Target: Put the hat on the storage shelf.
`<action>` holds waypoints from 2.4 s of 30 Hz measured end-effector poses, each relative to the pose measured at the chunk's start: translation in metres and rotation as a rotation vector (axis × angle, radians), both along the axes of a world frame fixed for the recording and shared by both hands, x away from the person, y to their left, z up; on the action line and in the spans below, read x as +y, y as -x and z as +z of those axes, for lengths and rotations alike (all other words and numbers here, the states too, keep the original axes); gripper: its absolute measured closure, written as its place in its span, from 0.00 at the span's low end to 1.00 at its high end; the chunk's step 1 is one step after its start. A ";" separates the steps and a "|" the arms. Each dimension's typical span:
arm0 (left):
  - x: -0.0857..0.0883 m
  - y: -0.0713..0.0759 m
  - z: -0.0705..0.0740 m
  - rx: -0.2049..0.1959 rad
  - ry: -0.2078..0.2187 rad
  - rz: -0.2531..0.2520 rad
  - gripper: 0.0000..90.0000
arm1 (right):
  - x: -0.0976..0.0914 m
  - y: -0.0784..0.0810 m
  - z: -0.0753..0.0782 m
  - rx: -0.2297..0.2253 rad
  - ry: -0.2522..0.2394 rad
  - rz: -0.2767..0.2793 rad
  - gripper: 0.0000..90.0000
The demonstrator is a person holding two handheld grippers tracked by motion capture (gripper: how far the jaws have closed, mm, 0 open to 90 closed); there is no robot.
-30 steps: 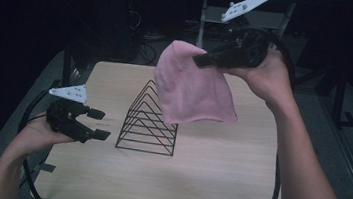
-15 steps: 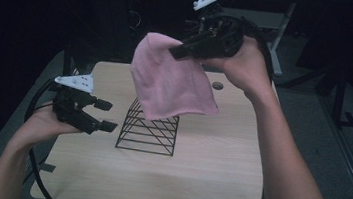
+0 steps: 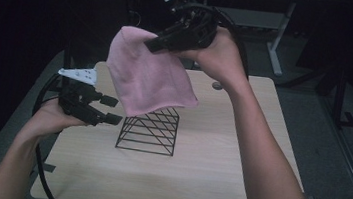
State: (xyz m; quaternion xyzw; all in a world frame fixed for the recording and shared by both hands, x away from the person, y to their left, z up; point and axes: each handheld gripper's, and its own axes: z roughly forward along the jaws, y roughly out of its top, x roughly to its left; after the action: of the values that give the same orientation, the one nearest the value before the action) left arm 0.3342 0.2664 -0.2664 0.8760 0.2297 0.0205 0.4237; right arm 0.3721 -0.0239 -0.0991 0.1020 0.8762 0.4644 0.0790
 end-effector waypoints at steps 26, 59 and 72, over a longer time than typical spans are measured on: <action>0.020 -0.016 -0.010 0.041 0.016 0.068 0.92 | 0.015 -0.021 -0.029 0.038 -0.035 -0.028 0.90; -0.011 -0.033 -0.039 0.021 -0.201 0.100 0.92 | -0.028 -0.035 -0.101 0.147 -0.102 -0.079 0.90; 0.000 -0.019 -0.048 -0.009 -0.210 0.097 0.92 | -0.013 -0.024 -0.108 0.156 -0.105 -0.017 0.90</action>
State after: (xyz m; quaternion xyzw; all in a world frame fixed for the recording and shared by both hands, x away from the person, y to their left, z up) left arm 0.3527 0.2664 -0.3142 0.9033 0.2666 0.0687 0.3289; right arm 0.3957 -0.0367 -0.2076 0.1495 0.8532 0.4996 0.0089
